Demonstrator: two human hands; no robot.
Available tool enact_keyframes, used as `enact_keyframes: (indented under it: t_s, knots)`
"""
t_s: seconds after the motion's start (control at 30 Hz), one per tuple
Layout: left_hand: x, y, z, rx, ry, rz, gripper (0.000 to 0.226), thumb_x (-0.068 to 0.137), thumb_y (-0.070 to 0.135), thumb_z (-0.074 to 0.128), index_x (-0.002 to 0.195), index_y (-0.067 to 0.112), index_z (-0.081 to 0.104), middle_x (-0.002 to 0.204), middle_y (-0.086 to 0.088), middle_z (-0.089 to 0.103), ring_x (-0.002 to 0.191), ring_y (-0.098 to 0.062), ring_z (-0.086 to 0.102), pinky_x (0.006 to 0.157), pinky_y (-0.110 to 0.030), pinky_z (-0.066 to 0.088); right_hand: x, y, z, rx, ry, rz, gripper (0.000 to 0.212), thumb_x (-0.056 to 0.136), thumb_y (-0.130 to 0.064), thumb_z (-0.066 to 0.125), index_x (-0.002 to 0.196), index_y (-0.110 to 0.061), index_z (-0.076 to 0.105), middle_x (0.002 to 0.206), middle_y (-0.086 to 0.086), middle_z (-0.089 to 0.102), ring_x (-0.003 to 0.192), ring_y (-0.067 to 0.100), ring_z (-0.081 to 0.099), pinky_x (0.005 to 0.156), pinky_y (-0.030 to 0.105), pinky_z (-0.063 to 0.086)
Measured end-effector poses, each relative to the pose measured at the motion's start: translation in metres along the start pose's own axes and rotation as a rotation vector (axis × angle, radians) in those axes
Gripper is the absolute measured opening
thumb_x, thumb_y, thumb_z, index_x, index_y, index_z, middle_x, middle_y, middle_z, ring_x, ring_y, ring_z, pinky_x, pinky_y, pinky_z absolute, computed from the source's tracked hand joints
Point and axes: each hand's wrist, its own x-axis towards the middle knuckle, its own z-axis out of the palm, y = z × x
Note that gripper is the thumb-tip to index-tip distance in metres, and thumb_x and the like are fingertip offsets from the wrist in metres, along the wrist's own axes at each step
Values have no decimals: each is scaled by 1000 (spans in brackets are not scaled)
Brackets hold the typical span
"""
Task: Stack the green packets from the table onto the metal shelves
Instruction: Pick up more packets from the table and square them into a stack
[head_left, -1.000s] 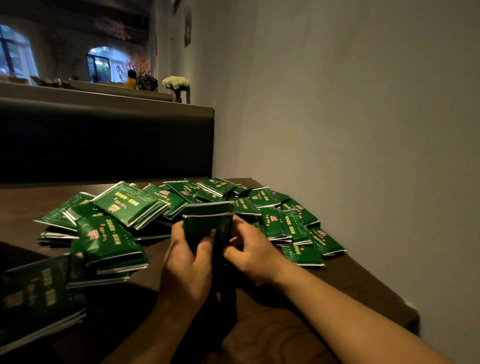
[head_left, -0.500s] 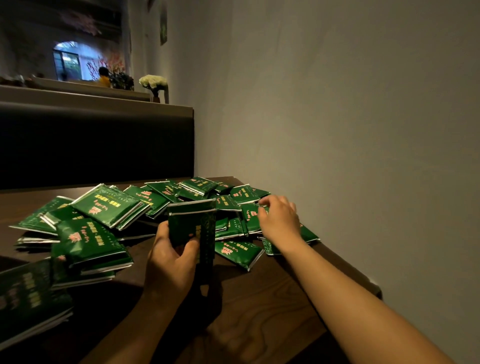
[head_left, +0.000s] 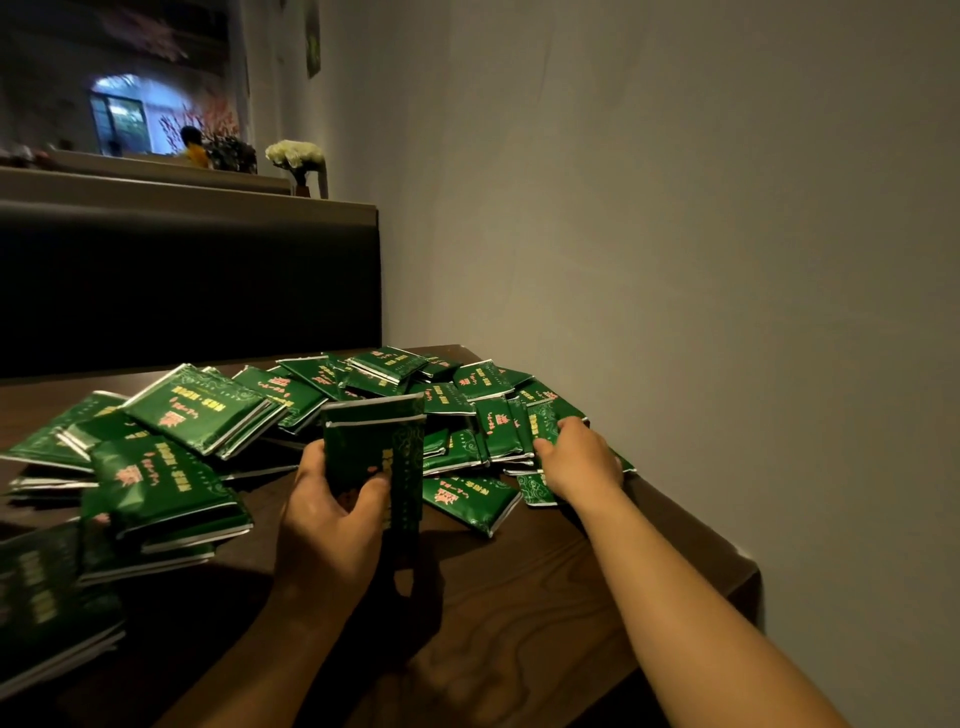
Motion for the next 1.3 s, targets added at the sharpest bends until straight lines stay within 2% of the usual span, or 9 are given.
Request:
enact_keyframes:
  t_s: [0.13, 0.3, 0.5, 0.6, 0.77, 0.9, 1.0, 1.13, 1.3]
  knots:
    - [1, -2, 1, -20, 27, -7, 30, 89, 5, 60, 92, 33, 53, 84, 0, 68, 74, -9, 67, 67, -33, 57, -2, 4, -4, 219, 117, 23, 36, 101, -31, 45, 133, -14, 49, 126, 6, 57, 109, 26, 56, 95, 42, 47]
    - [5, -4, 0, -1, 100, -17, 26, 90, 7, 58, 90, 32, 52, 81, -6, 67, 75, -25, 67, 67, -49, 57, -14, -5, -24, 696, 428, -66, 25, 103, -24, 41, 124, -14, 49, 117, 0, 49, 90, 11, 49, 61, 15, 36]
    - [7, -8, -2, 25, 132, -56, 13, 90, 13, 60, 94, 25, 54, 77, -6, 68, 71, -25, 67, 64, -45, 56, -36, -26, -15, 1071, 79, -286, 9, 103, -17, 42, 107, -21, 49, 100, 0, 62, 90, 12, 63, 71, 26, 54]
    - [8, -5, -1, 9, 129, -67, 17, 90, 9, 59, 105, 17, 56, 80, -4, 69, 74, -22, 68, 65, -37, 55, -50, -37, -12, 1124, -109, -459, 15, 100, -7, 45, 102, -20, 53, 98, 0, 63, 87, 4, 62, 75, 18, 51]
    - [5, 1, 2, -142, 69, -170, 31, 91, 20, 51, 122, 18, 53, 104, -5, 67, 92, -21, 65, 81, -41, 55, -66, -45, -1, 1033, -323, -650, 9, 89, -15, 64, 95, -18, 58, 92, 6, 65, 91, 19, 64, 79, 33, 55]
    - [4, 6, 4, -182, 64, -144, 38, 96, -3, 39, 129, 14, 46, 103, -3, 59, 78, 4, 51, 64, -3, 44, -69, -47, 7, 888, -347, -701, 16, 87, -18, 70, 87, -26, 56, 83, -6, 60, 79, 11, 60, 72, 37, 53]
    - [1, 5, 6, -127, 9, -102, 34, 90, -7, 44, 120, 8, 50, 90, 6, 57, 77, 0, 53, 66, -11, 45, -69, -47, 10, 746, -344, -713, 16, 86, -27, 71, 85, -29, 56, 83, -10, 59, 72, 2, 55, 65, 28, 50]
    - [0, 0, 7, -40, 14, -41, 22, 83, 20, 60, 101, 31, 55, 88, 11, 65, 78, 8, 61, 68, -13, 47, -69, -47, 7, 666, -304, -751, 16, 86, -31, 66, 94, -18, 62, 91, -7, 61, 82, 7, 57, 73, 24, 48]
    - [4, -2, 2, -44, 30, -98, 40, 91, 12, 58, 130, 11, 47, 105, -5, 67, 99, -22, 65, 88, -40, 52, -48, -37, -3, 409, 37, -492, 9, 95, -30, 54, 88, -24, 54, 95, -7, 58, 88, 10, 54, 76, 23, 46]
